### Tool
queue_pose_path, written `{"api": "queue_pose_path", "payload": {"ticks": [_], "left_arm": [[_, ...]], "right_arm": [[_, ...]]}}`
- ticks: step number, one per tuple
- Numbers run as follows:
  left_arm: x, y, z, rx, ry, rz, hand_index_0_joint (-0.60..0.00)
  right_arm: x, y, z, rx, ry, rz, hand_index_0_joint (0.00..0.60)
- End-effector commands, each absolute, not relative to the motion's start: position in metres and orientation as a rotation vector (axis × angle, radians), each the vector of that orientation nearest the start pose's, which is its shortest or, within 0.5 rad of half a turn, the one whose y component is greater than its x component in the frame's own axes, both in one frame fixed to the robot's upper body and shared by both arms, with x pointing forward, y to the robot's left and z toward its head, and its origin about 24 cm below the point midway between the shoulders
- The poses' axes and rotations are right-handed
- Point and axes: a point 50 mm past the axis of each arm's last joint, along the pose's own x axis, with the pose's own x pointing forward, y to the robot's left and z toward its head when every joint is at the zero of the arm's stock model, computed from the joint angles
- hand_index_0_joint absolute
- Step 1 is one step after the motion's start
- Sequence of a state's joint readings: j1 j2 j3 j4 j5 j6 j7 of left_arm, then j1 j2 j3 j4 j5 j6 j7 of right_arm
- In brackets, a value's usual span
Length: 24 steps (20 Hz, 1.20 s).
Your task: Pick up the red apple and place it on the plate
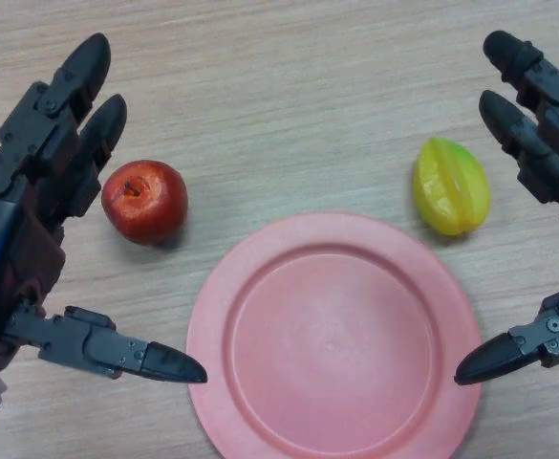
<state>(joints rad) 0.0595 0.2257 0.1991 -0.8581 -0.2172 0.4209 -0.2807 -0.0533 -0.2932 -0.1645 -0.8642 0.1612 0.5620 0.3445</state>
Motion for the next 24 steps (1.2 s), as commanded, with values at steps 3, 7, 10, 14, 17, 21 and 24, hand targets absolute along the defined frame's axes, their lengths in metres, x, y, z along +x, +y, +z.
{"api": "queue_pose_path", "payload": {"ticks": [3,7,10,14,17,21,24], "left_arm": [[0.189,0.184,0.212,0.234,-0.546,-0.18,0.0],[0.202,0.194,0.203,0.283,-0.558,-0.129,0.0],[0.222,0.21,0.195,0.34,-0.567,-0.052,0.0],[0.252,0.229,0.185,0.437,-0.557,0.046,0.0],[0.279,0.234,0.173,0.526,-0.529,0.081,0.0],[0.308,0.23,0.155,0.527,-0.502,0.105,0.0],[0.318,0.224,0.146,0.518,-0.491,0.112,-0.051]], "right_arm": [[0.197,-0.174,0.222,-0.262,-0.503,0.347,0.0],[0.2,-0.176,0.219,-0.256,-0.487,0.348,0.0],[0.201,-0.174,0.218,-0.254,-0.484,0.349,0.0],[0.2,-0.17,0.217,-0.249,-0.483,0.357,0.0],[0.199,-0.17,0.218,-0.255,-0.492,0.348,0.0],[0.196,-0.172,0.22,-0.266,-0.5,0.33,0.0],[0.195,-0.175,0.223,-0.266,-0.507,0.32,0.0]]}}
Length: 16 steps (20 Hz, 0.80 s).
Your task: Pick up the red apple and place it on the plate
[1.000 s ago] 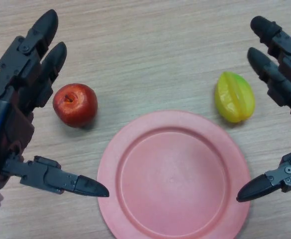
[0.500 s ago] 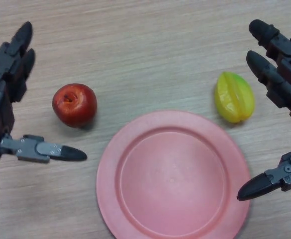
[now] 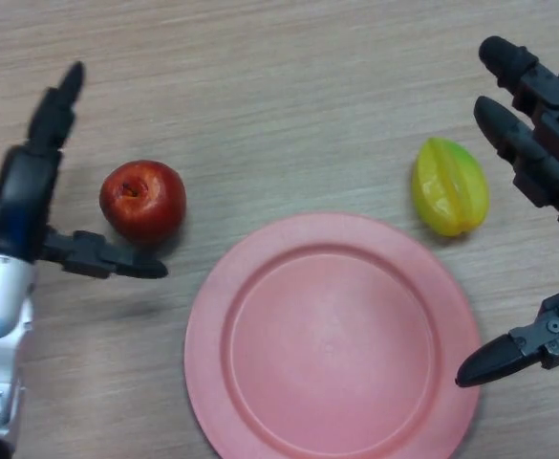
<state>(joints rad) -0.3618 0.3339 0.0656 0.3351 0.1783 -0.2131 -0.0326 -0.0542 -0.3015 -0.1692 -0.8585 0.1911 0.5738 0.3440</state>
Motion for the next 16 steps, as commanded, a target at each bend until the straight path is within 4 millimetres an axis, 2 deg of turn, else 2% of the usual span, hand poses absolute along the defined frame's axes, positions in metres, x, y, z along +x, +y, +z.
{"api": "queue_pose_path", "payload": {"ticks": [1,2,3,4,5,8,10,12,13,14,15,16], "left_arm": [[0.32,0.223,0.144,0.535,-0.486,0.112,-0.2],[0.322,0.221,0.141,0.571,-0.482,0.108,-0.3],[0.327,0.217,0.135,0.662,-0.478,0.091,-0.45],[0.331,0.213,0.13,0.722,-0.477,0.072,-0.55],[0.333,0.21,0.126,0.744,-0.462,0.038,-0.6],[0.327,0.213,0.125,0.761,-0.424,0.023,-0.6],[0.319,0.212,0.135,0.784,-0.439,0.019,-0.6],[0.314,0.21,0.141,0.787,-0.457,0.01,-0.6],[0.308,0.204,0.148,0.786,-0.488,-0.004,-0.6],[0.303,0.2,0.152,0.786,-0.51,-0.018,-0.6],[0.292,0.19,0.155,0.774,-0.537,-0.064,-0.6],[0.28,0.18,0.156,0.744,-0.548,-0.119,-0.6]], "right_arm": [[0.195,-0.176,0.224,-0.266,-0.508,0.317,0.0],[0.195,-0.177,0.224,-0.267,-0.509,0.314,0.0],[0.194,-0.178,0.224,-0.268,-0.51,0.307,0.0],[0.194,-0.179,0.224,-0.269,-0.511,0.301,0.0],[0.195,-0.18,0.225,-0.268,-0.508,0.296,0.0],[0.195,-0.183,0.227,-0.272,-0.511,0.288,0.0],[0.196,-0.183,0.228,-0.278,-0.511,0.285,0.0],[0.196,-0.183,0.228,-0.28,-0.512,0.284,0.2],[0.196,-0.183,0.228,-0.282,-0.513,0.282,0.35],[0.196,-0.183,0.229,-0.284,-0.514,0.281,0.351],[0.196,-0.184,0.229,-0.286,-0.516,0.281,0.201],[0.196,-0.184,0.229,-0.287,-0.517,0.28,0.101]]}}
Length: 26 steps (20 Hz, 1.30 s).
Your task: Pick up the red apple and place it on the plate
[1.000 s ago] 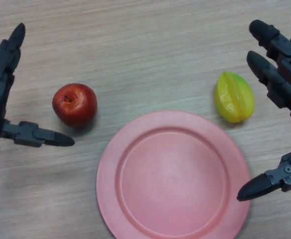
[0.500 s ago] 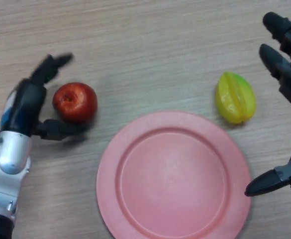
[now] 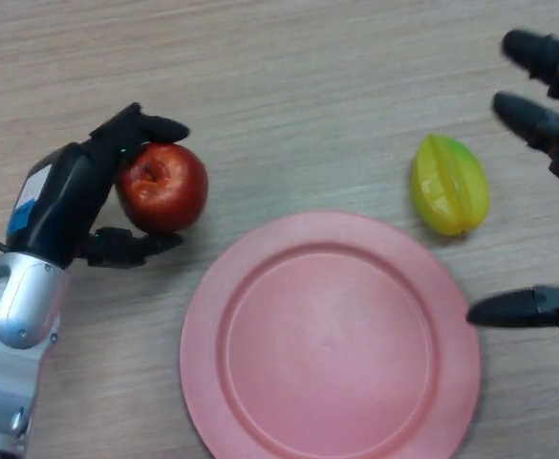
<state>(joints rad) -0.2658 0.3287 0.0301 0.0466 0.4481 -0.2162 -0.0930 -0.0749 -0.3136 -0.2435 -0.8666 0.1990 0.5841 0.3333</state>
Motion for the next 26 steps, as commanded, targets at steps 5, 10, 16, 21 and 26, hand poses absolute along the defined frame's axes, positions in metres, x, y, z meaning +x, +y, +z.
{"api": "queue_pose_path", "payload": {"ticks": [5,10,16,21,26], "left_arm": [[0.229,0.136,0.135,0.624,-0.468,-0.349,-0.6],[0.228,0.122,0.125,0.665,-0.504,-0.375,-0.6],[0.232,0.117,0.13,0.774,-0.513,-0.4,0.0],[0.215,0.138,0.193,0.647,-0.603,-0.342,0.0],[0.221,0.192,0.208,0.33,-0.506,-0.218,0.0]], "right_arm": [[0.198,-0.187,0.229,-0.308,-0.518,0.269,0.0],[0.197,-0.189,0.228,-0.32,-0.508,0.273,0.0],[0.198,-0.188,0.227,-0.349,-0.511,0.272,0.0],[0.2,-0.187,0.226,-0.348,-0.515,0.275,0.0],[0.203,-0.183,0.225,-0.299,-0.51,0.294,0.0]]}}
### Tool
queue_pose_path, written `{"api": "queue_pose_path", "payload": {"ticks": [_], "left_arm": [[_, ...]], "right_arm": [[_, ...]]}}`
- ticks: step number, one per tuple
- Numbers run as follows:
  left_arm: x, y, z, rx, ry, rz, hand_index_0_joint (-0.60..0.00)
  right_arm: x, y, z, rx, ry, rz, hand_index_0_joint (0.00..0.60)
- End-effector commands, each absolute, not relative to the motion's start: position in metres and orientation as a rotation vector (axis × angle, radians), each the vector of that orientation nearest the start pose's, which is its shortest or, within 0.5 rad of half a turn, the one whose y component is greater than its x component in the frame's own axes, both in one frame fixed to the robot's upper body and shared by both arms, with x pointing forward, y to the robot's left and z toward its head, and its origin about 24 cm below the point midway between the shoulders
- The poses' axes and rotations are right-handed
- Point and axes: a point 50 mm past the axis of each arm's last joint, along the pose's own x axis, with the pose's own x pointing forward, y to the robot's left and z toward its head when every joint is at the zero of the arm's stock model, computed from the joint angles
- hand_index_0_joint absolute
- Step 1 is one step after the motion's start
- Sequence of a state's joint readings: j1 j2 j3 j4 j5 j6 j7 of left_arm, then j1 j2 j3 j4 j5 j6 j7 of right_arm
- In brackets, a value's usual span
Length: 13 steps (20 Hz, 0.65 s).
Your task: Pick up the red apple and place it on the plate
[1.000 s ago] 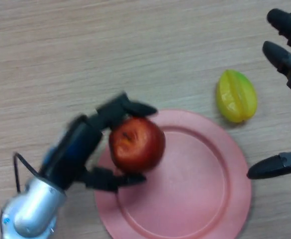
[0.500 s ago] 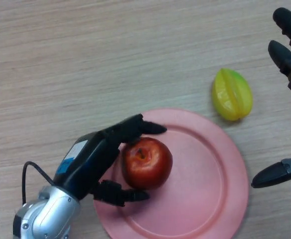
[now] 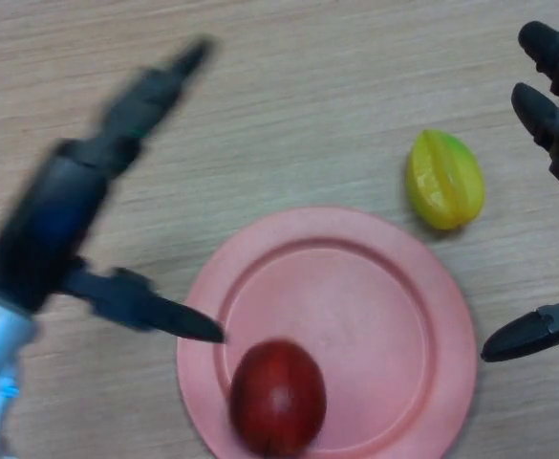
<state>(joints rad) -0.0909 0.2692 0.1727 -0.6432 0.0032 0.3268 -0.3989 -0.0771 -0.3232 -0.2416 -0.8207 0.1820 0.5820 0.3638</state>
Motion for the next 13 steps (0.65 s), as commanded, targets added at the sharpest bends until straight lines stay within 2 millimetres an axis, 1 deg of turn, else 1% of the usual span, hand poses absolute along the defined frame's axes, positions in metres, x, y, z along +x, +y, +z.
{"api": "queue_pose_path", "payload": {"ticks": [1,3,5,9,13], "left_arm": [[0.219,0.202,0.206,0.225,-0.482,-0.186,0.0],[0.215,0.212,0.198,0.165,-0.473,-0.147,0.0],[0.214,0.219,0.197,0.152,-0.482,-0.105,0.0],[0.207,0.225,0.207,0.174,-0.511,-0.098,0.0],[0.203,0.234,0.219,0.219,-0.555,-0.075,0.0]], "right_arm": [[0.203,-0.182,0.225,-0.29,-0.507,0.297,0.0],[0.204,-0.18,0.224,-0.281,-0.504,0.299,0.0],[0.208,-0.177,0.222,-0.291,-0.495,0.309,0.0],[0.213,-0.17,0.223,-0.28,-0.5,0.323,0.0],[0.217,-0.17,0.221,-0.281,-0.518,0.318,0.0]]}}
